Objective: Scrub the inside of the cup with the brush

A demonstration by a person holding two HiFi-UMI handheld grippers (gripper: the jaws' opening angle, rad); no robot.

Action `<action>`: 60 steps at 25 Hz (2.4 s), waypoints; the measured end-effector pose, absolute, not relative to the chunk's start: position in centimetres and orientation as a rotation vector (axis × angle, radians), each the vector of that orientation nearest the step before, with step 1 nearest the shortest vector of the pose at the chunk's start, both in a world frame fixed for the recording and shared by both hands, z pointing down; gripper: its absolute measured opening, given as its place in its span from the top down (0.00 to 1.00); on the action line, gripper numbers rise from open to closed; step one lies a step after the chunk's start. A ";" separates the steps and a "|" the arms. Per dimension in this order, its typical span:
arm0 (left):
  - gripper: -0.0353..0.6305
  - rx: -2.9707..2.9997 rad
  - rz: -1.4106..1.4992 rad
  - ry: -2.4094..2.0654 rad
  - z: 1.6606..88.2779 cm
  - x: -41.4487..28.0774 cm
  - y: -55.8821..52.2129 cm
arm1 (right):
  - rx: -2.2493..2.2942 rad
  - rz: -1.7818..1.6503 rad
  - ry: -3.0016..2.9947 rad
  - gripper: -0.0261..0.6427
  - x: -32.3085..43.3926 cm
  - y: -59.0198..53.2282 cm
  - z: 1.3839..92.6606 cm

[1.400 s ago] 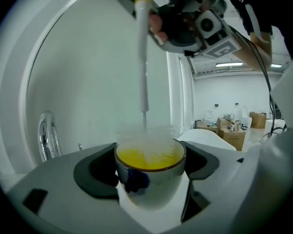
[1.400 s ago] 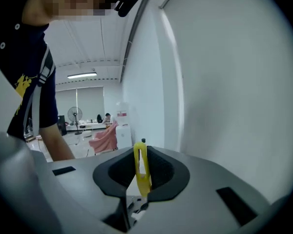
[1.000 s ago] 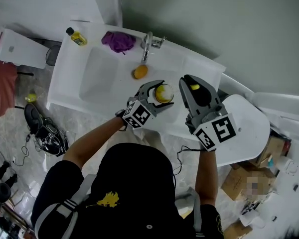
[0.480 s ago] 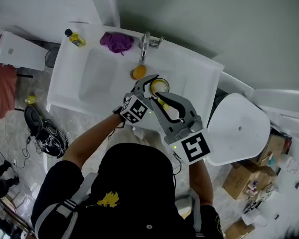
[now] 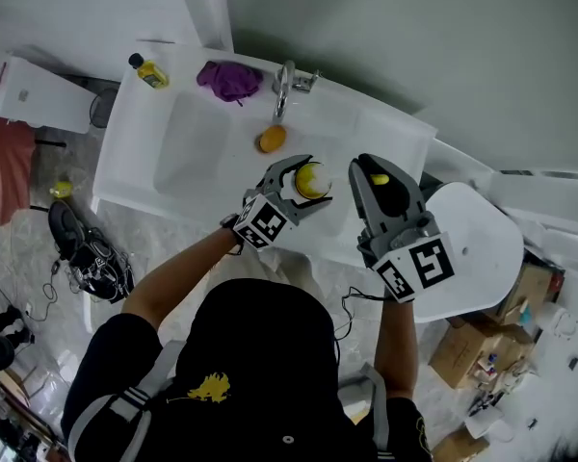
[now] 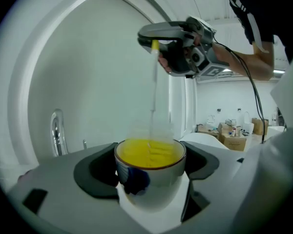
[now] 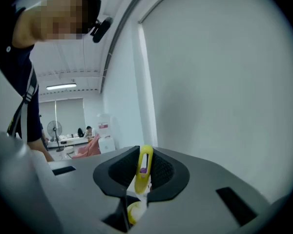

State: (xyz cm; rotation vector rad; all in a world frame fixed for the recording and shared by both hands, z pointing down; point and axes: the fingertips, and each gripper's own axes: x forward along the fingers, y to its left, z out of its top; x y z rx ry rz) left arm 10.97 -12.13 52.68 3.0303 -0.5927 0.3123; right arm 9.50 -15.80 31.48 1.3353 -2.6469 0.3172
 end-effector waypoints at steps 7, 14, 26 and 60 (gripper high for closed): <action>0.34 2.923 0.483 -0.721 59.5 7.9 -15.2 | 1.544 0.522 -2.720 0.86 13.6 -14.6 32.8; 0.34 2.843 0.588 -0.766 65.9 7.0 -16.0 | 1.657 0.583 -2.563 0.86 17.8 -15.1 39.1; 0.34 2.777 0.602 -0.802 75.9 9.6 -18.8 | 2.158 1.043 -2.400 0.87 27.2 -14.3 49.9; 0.33 2.632 1.029 -0.504 79.8 6.7 -14.1 | 1.429 0.606 -2.013 0.66 16.6 -4.4 60.7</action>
